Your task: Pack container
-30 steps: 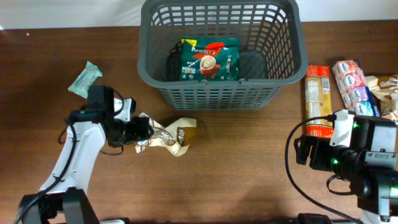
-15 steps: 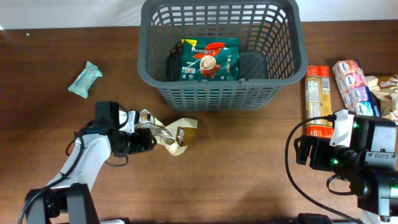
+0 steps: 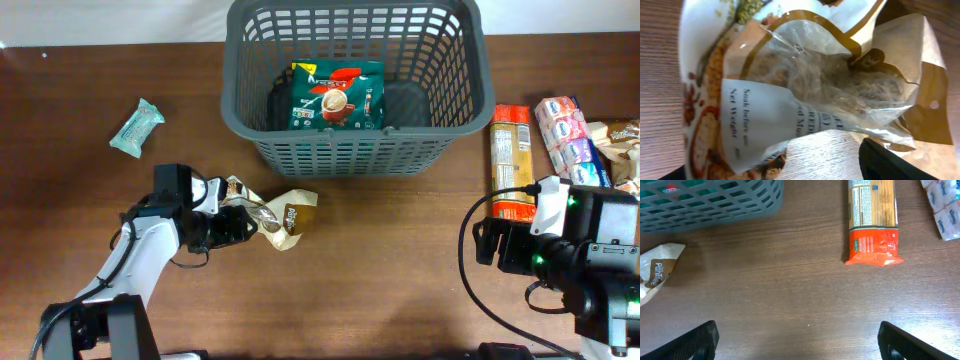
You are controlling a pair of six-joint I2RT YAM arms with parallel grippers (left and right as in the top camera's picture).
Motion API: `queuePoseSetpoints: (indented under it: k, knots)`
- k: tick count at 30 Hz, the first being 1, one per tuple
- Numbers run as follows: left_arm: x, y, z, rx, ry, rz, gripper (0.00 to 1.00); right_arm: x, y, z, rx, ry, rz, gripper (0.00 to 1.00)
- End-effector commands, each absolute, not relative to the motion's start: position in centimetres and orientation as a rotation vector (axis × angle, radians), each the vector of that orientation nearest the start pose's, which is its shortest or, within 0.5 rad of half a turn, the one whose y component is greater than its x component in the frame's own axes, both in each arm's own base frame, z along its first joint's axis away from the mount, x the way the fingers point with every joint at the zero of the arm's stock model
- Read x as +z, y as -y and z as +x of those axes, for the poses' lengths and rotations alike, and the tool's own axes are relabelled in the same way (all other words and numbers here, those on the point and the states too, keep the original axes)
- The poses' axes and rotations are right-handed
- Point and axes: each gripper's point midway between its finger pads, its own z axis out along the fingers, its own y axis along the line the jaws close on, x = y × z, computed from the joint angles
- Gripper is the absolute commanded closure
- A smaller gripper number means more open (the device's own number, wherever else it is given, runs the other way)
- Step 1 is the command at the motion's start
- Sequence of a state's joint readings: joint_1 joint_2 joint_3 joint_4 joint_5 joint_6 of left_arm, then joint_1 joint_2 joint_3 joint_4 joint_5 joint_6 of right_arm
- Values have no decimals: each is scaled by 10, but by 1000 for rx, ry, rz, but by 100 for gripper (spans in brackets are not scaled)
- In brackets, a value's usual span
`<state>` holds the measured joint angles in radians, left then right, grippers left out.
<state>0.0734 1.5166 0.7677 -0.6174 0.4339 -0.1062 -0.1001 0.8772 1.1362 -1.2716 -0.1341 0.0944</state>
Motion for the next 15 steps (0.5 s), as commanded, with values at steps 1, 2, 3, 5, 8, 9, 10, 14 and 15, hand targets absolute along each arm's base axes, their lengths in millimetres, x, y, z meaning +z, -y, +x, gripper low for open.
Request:
queuePoseSetpoints:
  k: [1,2,3,5,8,9,10,14,15]
  knots:
    - [34,57,274,-688,-2864,-207,26,235,-6,205,190,-2556,183,1]
    - [35,56,275,-686,-2858,-205,26,235,-6,205,190,-2556,183,1]
    - [38,56,275,-681,-2849,-201,27,235,-6,205,190,-2556,183,1]
    - [46,50,278,-619,-2825,-195,29,235,-6,205,190,-2557,183,1]
    - [57,44,280,-565,-2797,-188,29,235,-6,205,190,-2557,183,1]
    - [60,44,281,-563,-2784,-183,29,235,-6,205,190,-2557,183,1]
    - [64,44,282,-560,-2772,-178,29,235,-6,205,190,-2557,183,1]
    - [66,42,282,-544,-2764,-178,29,235,-6,205,190,-2557,183,1]
    - [65,41,282,-529,-2767,-180,29,235,-6,205,190,-2557,183,1]
